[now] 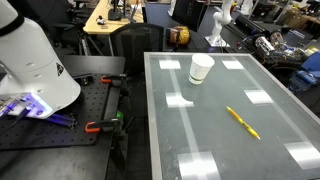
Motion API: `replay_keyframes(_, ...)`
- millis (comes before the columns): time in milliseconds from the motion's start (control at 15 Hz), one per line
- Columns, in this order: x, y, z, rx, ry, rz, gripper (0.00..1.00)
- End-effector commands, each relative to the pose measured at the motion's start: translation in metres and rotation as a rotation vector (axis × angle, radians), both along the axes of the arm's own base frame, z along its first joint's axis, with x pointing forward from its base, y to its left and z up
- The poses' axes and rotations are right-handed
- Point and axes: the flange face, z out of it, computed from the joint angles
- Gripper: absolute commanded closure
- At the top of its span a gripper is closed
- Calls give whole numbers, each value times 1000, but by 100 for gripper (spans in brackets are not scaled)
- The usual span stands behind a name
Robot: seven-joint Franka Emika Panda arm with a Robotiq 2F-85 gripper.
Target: Put the pen in the mug
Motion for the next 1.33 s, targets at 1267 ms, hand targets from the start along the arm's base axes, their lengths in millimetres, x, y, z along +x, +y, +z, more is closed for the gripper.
replay_keyframes(1267, 107, -132, -120, -27, -11, -997, 0)
